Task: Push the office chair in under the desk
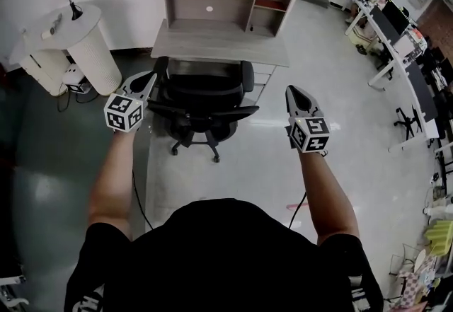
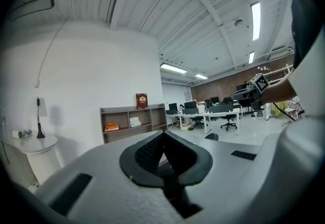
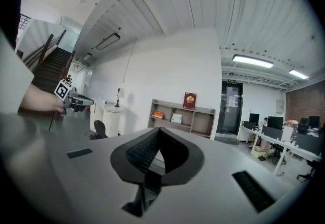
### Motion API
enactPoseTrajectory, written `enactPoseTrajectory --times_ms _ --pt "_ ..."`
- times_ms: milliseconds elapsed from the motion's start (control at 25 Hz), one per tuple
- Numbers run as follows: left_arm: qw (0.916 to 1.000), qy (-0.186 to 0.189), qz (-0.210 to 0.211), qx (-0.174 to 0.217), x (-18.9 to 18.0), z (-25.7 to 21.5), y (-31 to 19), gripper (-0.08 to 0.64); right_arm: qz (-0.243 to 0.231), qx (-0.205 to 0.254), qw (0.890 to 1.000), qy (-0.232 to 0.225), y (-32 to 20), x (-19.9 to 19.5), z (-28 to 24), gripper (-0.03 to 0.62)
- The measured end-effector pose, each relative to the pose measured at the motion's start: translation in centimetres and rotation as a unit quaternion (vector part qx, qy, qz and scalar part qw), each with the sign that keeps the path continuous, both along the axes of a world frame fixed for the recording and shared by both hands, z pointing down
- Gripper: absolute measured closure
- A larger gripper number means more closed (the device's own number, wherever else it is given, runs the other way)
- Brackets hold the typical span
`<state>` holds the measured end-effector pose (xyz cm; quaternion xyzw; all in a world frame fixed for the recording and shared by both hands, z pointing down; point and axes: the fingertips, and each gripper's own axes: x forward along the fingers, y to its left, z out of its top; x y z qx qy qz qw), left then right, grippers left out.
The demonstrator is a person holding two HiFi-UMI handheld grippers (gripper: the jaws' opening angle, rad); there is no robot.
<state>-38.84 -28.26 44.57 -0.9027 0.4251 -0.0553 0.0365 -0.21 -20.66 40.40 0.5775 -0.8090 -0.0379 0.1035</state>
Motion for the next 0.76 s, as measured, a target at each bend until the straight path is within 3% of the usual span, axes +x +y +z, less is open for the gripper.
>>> enactPoseTrajectory --times_ms 160,320,760 --pt "0.9982 -0.039 0.037 0.028 5.8 -1.5 1.8 0.543 -0.009 0.016 1.000 -0.004 1.8 1.6 -1.0 0.583" --pt "0.9972 -0.040 0.054 0.033 10.2 -2.6 3.9 0.543 -0.011 0.030 0.999 -0.014 3.2 4.1 -2.2 0.583" --pt "0.9969 -0.042 0.056 0.035 16.5 -4.3 8.4 0.543 -0.025 0.040 0.998 -0.048 5.7 9.2 -2.5 0.583"
